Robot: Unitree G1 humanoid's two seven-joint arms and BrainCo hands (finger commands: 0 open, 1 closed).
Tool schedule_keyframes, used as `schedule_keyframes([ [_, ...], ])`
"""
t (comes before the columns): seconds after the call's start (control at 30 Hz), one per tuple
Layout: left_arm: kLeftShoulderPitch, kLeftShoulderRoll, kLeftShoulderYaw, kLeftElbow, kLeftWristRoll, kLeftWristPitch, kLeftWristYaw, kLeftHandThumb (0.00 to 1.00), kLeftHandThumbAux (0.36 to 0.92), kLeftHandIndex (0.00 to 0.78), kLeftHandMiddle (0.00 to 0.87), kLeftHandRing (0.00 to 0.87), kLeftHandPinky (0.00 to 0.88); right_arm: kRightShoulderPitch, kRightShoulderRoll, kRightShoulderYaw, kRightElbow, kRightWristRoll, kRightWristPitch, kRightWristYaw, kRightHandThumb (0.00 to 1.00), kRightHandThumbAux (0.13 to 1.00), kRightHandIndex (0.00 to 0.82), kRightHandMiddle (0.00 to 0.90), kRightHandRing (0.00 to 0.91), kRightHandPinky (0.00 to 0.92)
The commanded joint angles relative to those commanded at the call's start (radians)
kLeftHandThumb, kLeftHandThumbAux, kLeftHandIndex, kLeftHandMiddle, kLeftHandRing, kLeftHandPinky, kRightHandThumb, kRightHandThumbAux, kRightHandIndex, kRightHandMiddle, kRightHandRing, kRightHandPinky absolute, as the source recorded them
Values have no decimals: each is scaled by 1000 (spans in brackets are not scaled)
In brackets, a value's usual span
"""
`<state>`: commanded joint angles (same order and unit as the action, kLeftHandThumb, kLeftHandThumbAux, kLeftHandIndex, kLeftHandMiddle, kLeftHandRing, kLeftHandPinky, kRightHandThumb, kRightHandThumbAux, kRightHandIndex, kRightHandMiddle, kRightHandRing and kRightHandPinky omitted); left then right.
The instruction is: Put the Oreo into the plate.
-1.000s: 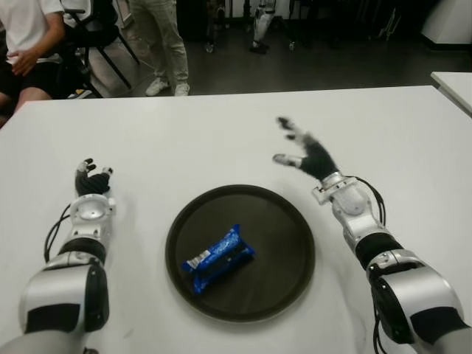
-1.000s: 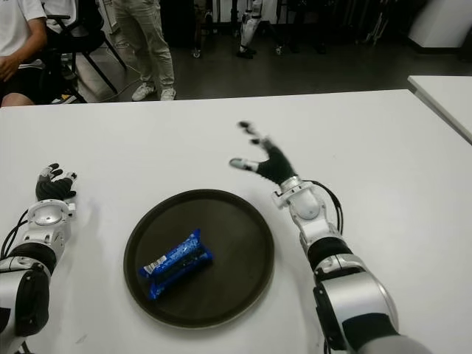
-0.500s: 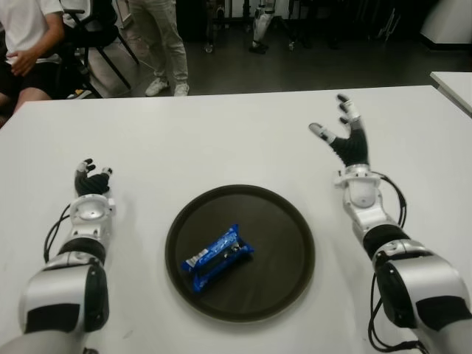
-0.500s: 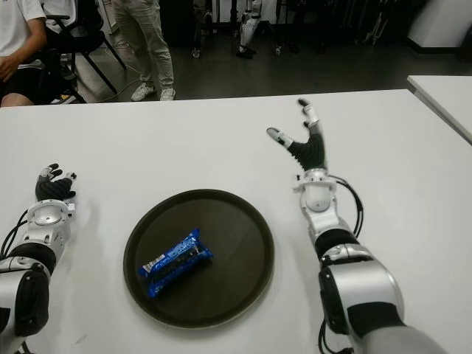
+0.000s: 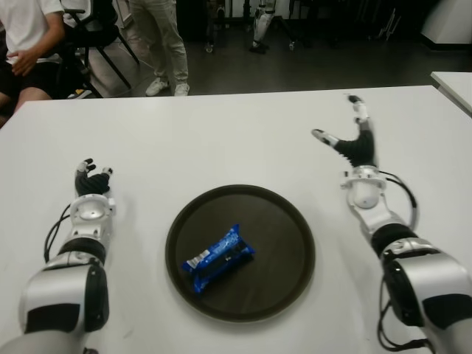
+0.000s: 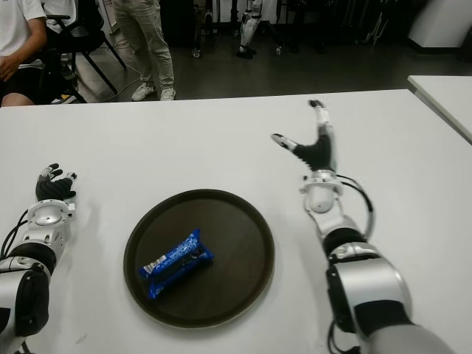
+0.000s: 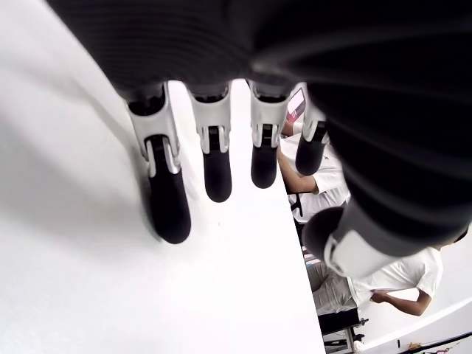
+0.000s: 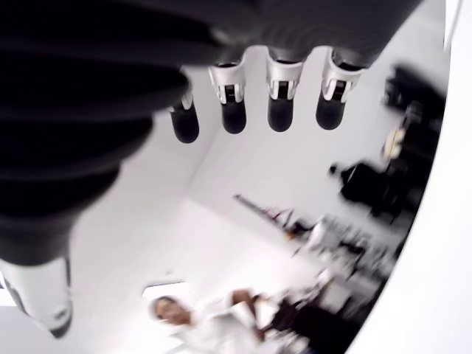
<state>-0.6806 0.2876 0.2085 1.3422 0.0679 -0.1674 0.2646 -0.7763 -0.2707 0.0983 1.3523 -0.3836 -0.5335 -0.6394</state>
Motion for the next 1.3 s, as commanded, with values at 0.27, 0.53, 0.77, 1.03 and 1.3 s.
schedule_keyframes([
  [0.27,3,6,0,0,2,1,2,159,628,22,144,133,75,18,-16,42,17,-73,165,-99,0,758,0,0,0,0],
  [0.53,8,11,-4,1,6,-4,-3,177,630,33,144,127,76,49,-12,-59,13,38,158,55,0,756,0,0,3,36],
  [0.77,7,17,-6,1,8,2,-10,179,624,27,133,121,79,38,23,-321,8,327,183,410,0,722,51,55,50,55],
  [1.03,7,19,-8,0,9,5,-12,177,625,32,144,133,89,22,31,-519,5,537,292,648,0,706,125,125,108,95],
  [1.3,9,18,-2,-2,0,1,-21,185,636,27,134,129,92,23,33,-513,1,514,319,647,0,698,105,115,97,87],
])
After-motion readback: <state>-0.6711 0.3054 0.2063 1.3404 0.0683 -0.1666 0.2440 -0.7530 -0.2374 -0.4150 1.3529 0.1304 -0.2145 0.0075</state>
